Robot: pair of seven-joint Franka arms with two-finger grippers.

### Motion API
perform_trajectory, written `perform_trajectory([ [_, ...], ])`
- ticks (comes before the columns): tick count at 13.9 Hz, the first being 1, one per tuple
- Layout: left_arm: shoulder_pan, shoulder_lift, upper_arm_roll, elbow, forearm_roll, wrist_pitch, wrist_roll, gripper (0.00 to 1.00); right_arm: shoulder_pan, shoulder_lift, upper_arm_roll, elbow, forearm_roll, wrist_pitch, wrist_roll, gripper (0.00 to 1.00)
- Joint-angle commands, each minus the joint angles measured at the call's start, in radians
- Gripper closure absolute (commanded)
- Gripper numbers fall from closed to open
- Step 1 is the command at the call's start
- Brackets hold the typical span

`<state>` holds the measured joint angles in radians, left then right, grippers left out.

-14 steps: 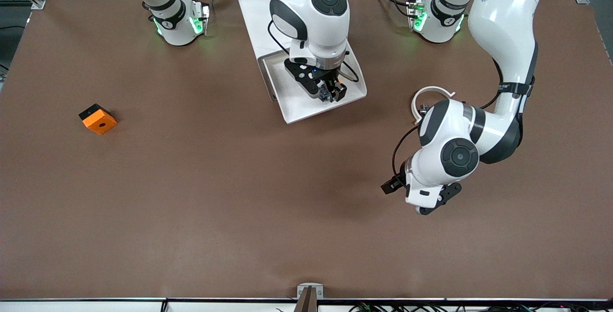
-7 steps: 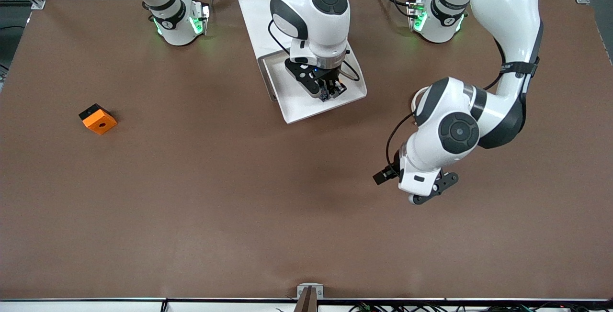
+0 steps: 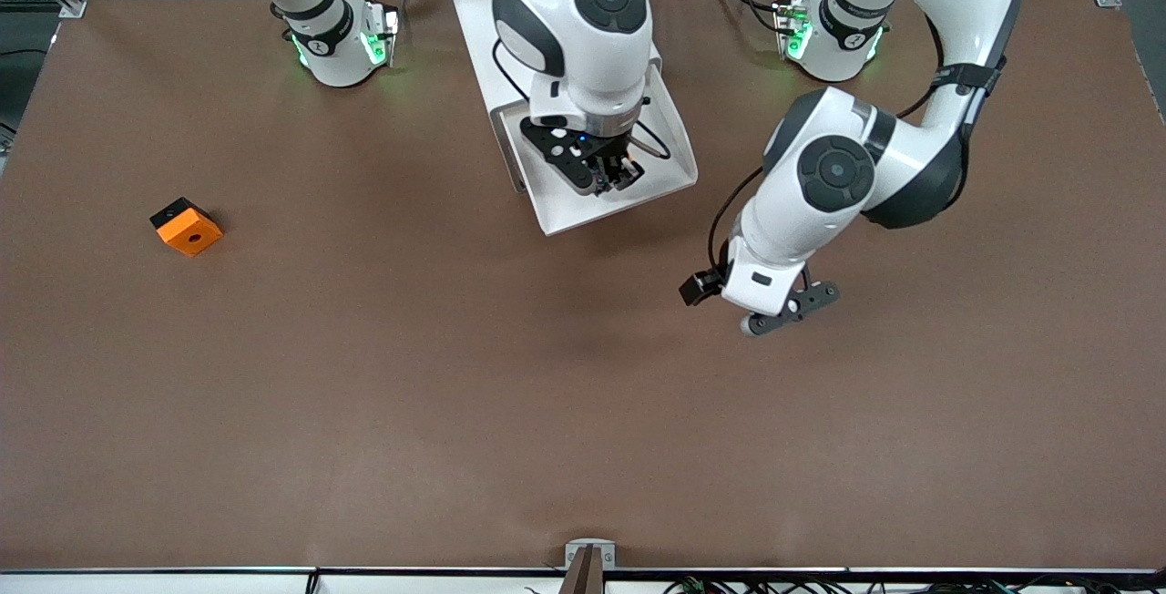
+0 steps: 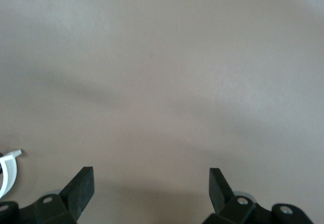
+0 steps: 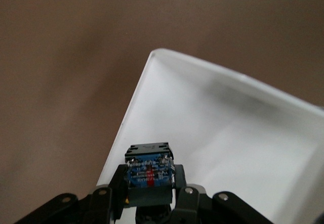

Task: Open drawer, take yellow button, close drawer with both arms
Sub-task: 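Lift the button out with the right gripper while the left gripper approaches, then push the drawer inward with the left gripper while the right gripper withdraws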

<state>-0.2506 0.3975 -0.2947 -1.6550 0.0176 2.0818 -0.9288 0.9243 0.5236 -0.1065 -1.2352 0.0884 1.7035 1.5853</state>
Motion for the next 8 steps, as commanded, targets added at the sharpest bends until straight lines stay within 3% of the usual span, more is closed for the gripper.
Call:
perform_trajectory([
  [1, 0.007, -0.054, -0.040, -0.103, 0.021, 0.041, 0.004, 0.00, -0.106, -0.080, 0.007, 0.031, 0.039, -0.103, -0.236, 1.00],
  [5, 0.007, -0.055, -0.102, -0.138, 0.021, 0.041, -0.010, 0.00, -0.284, -0.148, 0.002, 0.025, 0.037, -0.225, -0.610, 1.00],
  [8, 0.005, -0.054, -0.153, -0.147, 0.021, 0.040, -0.039, 0.00, -0.422, -0.154, -0.001, -0.004, 0.025, -0.228, -0.868, 1.00],
])
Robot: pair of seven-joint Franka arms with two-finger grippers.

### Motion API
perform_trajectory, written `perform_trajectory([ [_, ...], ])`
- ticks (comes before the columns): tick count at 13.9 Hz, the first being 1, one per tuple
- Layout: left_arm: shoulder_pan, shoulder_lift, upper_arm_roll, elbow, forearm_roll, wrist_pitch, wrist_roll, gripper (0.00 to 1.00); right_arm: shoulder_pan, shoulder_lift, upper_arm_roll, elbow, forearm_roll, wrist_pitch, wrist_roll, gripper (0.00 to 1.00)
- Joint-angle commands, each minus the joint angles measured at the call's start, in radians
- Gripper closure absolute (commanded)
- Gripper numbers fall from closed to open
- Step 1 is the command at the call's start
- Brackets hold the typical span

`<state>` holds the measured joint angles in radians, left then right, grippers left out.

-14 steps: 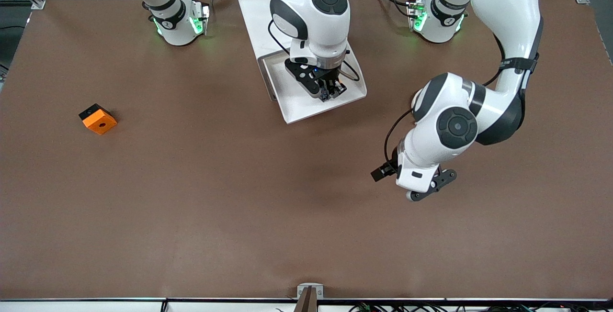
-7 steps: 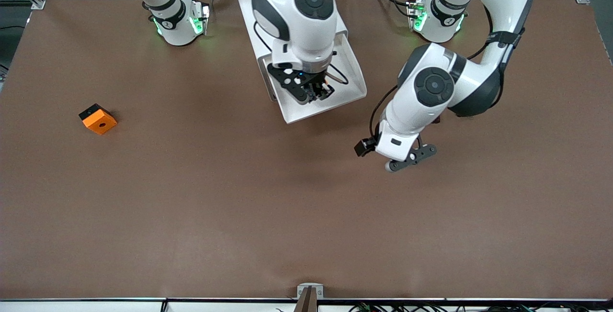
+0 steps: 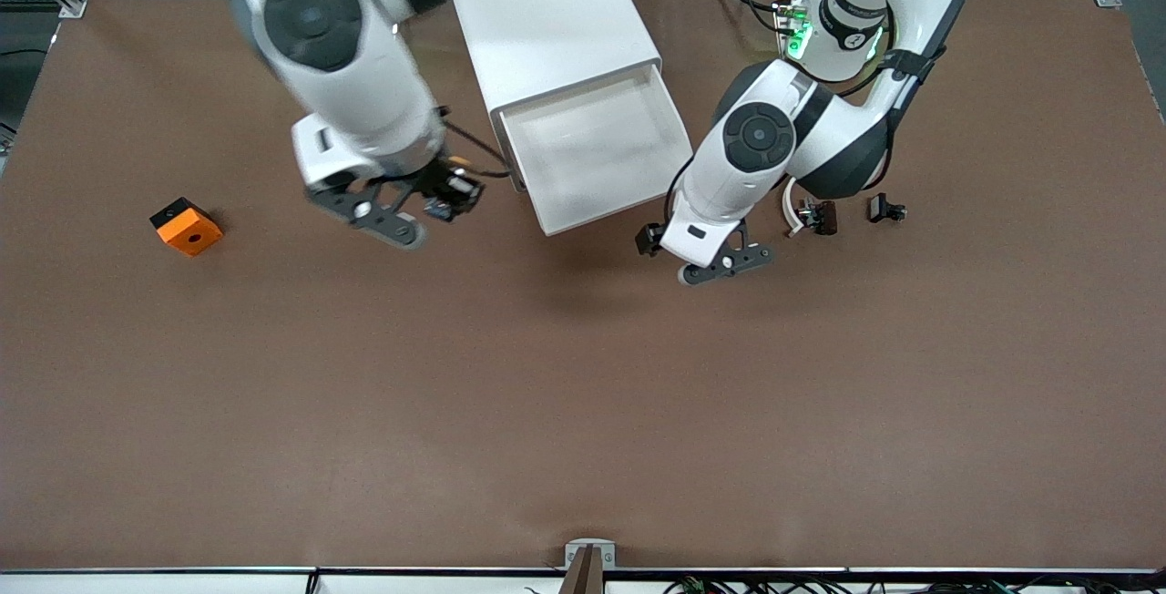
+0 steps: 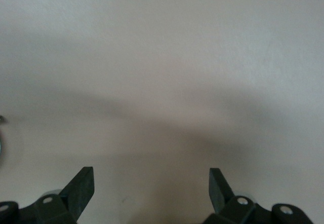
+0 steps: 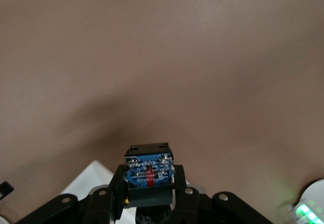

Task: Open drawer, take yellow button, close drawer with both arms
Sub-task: 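Push the drawer inward with the left gripper while the right gripper withdraws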

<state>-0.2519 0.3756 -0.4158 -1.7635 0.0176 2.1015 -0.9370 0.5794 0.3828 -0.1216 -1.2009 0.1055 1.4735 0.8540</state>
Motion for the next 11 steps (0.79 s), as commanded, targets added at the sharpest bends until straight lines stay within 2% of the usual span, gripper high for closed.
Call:
perform_trajectory([
  [1, 0.000, -0.031, -0.043, -0.039, 0.021, 0.020, -0.052, 0.00, -0.131, -0.013, 0.016, -0.052, 0.008, 0.005, -0.218, 1.00],
  [5, -0.075, -0.020, -0.044, -0.060, 0.021, 0.018, -0.111, 0.00, -0.312, -0.013, 0.014, -0.133, 0.006, 0.079, -0.534, 1.00],
  [8, -0.119, -0.018, -0.046, -0.070, 0.021, 0.008, -0.161, 0.00, -0.419, -0.012, 0.014, -0.251, -0.043, 0.229, -0.705, 1.00],
  [11, -0.144, -0.015, -0.060, -0.068, 0.012, -0.017, -0.215, 0.00, -0.536, -0.005, 0.014, -0.388, -0.044, 0.422, -0.873, 1.00],
])
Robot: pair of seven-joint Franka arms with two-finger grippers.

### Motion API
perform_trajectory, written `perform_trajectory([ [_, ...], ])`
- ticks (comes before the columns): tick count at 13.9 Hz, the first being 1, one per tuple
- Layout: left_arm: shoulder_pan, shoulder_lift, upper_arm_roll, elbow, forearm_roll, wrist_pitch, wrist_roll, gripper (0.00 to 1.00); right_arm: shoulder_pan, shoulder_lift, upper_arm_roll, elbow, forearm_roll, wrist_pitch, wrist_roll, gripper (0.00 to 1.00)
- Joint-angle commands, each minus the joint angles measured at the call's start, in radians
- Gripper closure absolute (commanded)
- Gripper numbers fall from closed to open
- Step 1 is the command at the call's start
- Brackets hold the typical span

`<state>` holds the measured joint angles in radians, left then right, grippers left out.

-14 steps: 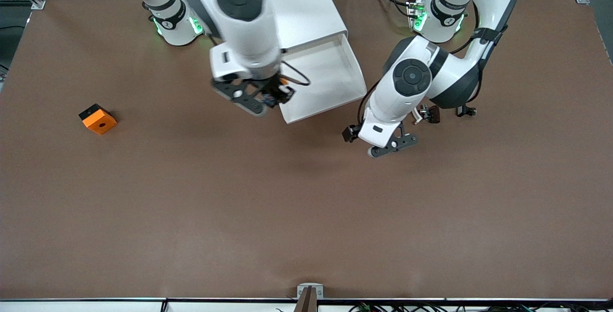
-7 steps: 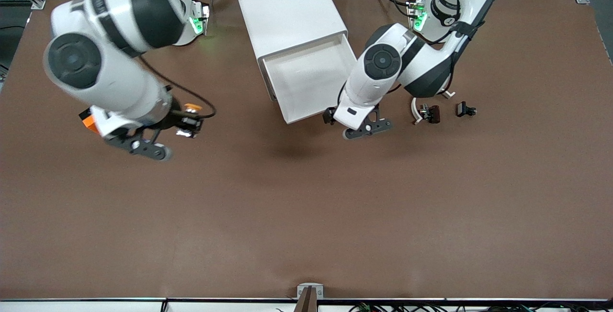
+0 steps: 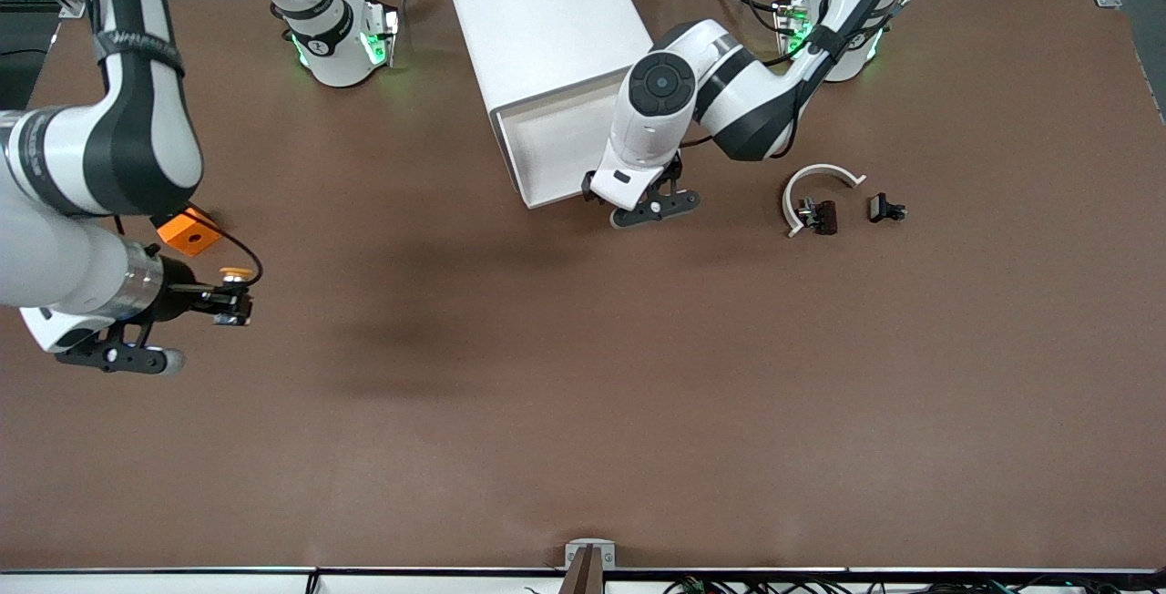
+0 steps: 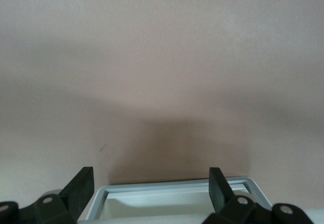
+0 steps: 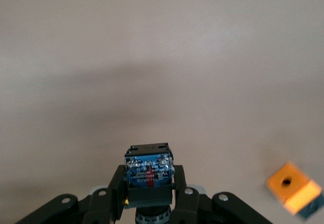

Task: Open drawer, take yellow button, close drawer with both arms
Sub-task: 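Push the drawer inward with the left gripper while the right gripper withdraws, then press the drawer fully shut with the left gripper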

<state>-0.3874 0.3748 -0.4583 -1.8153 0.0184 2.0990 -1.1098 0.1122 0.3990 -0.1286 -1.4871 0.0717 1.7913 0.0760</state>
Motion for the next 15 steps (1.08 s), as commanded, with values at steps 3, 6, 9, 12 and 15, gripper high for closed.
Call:
perform_trajectory([
  [3, -0.008, -0.004, -0.068, -0.016, 0.003, -0.050, -0.088, 0.00, -0.124, 0.010, 0.021, -0.183, -0.029, 0.271, -0.122, 1.00],
  [6, -0.007, 0.019, -0.100, -0.010, -0.056, -0.059, -0.122, 0.00, -0.193, 0.072, 0.023, -0.243, -0.030, 0.425, -0.174, 1.00],
  [9, -0.008, 0.023, -0.103, -0.010, -0.141, -0.059, -0.124, 0.00, -0.220, 0.125, 0.023, -0.259, -0.029, 0.506, -0.179, 1.00],
  [12, -0.011, 0.044, -0.112, -0.009, -0.238, -0.079, -0.122, 0.00, -0.227, 0.210, 0.024, -0.252, -0.020, 0.626, -0.182, 1.00],
  [15, -0.007, 0.059, -0.115, -0.001, -0.326, -0.090, -0.120, 0.00, -0.252, 0.247, 0.030, -0.249, -0.015, 0.652, -0.180, 1.00],
])
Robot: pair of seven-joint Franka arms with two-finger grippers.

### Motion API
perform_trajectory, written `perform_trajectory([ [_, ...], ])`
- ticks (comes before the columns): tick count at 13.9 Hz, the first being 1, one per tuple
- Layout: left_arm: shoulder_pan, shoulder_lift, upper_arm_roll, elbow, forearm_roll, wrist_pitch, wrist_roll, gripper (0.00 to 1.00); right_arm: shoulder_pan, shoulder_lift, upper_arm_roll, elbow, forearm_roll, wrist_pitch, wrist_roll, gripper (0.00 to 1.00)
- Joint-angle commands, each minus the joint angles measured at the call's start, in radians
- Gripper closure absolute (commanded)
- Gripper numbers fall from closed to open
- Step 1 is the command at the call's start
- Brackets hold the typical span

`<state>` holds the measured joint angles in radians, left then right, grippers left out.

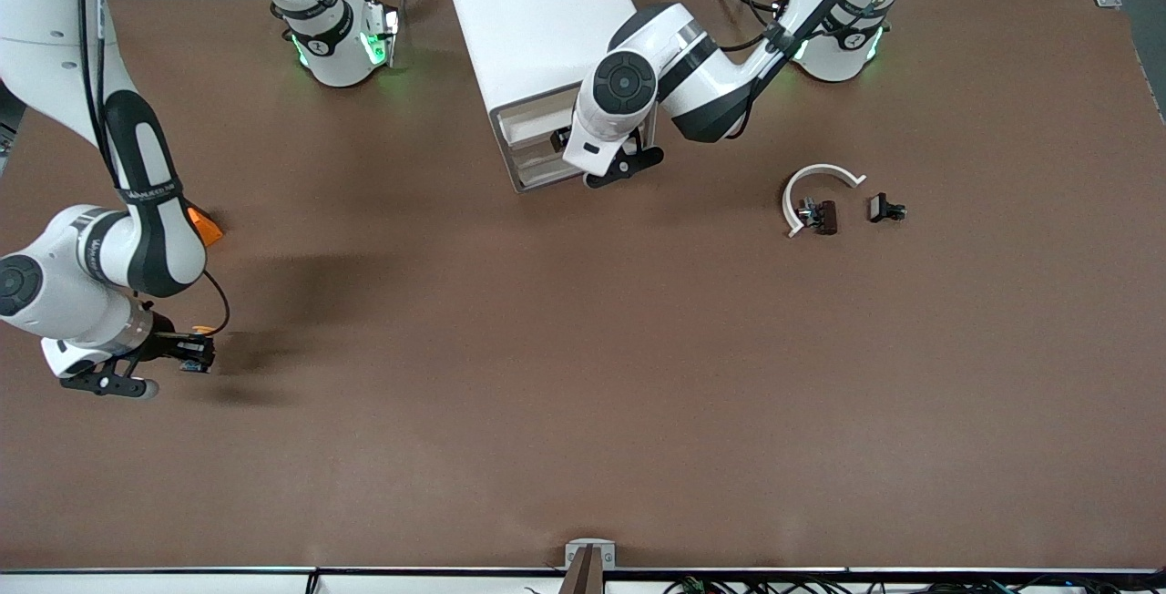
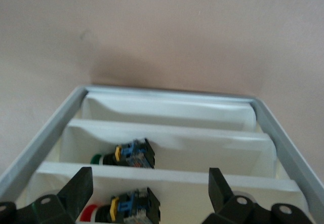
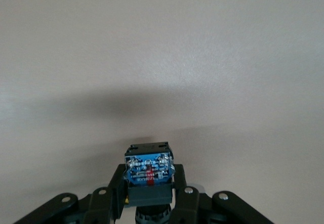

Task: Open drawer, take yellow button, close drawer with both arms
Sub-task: 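Press the drawer fully shut with the left gripper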

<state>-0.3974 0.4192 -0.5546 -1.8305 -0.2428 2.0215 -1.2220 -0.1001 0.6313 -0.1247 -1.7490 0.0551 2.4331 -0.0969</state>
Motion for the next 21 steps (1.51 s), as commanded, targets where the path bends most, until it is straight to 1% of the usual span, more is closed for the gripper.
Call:
perform_trajectory([
  [1, 0.003, 0.016, -0.019, 0.014, -0.079, -0.014, -0.010, 0.00, -0.041, 0.017, 0.027, 0.016, 0.002, 0.010, -0.006, 1.00],
  [5, 0.005, 0.029, -0.019, 0.014, -0.082, -0.024, -0.011, 0.00, -0.047, 0.031, 0.027, 0.016, 0.031, 0.030, -0.009, 1.00],
  [6, 0.005, 0.029, -0.019, 0.014, -0.099, -0.029, -0.011, 0.00, -0.047, 0.036, 0.027, 0.016, 0.034, 0.030, -0.009, 1.00],
  [10, 0.006, 0.029, -0.019, 0.036, -0.147, -0.104, -0.022, 0.00, -0.049, 0.045, 0.028, 0.016, 0.037, 0.030, -0.012, 1.00],
  [16, 0.008, 0.030, -0.016, 0.040, -0.136, -0.122, -0.028, 0.00, -0.053, 0.059, 0.028, 0.016, 0.037, 0.043, -0.012, 1.00],
  [17, 0.011, 0.032, -0.013, 0.051, -0.133, -0.121, -0.028, 0.00, -0.053, 0.059, 0.028, 0.016, 0.037, 0.043, -0.012, 0.89],
  [18, 0.011, 0.036, -0.007, 0.063, -0.125, -0.121, -0.028, 0.00, -0.052, 0.060, 0.028, 0.017, 0.037, 0.043, -0.011, 0.12],
  [19, 0.009, 0.045, 0.013, 0.085, -0.090, -0.121, -0.028, 0.00, -0.053, 0.067, 0.028, 0.019, 0.043, 0.046, -0.011, 0.00],
  [21, 0.009, 0.065, 0.053, 0.132, -0.047, -0.121, -0.031, 0.00, -0.052, 0.065, 0.028, 0.023, 0.049, 0.044, -0.012, 0.00],
])
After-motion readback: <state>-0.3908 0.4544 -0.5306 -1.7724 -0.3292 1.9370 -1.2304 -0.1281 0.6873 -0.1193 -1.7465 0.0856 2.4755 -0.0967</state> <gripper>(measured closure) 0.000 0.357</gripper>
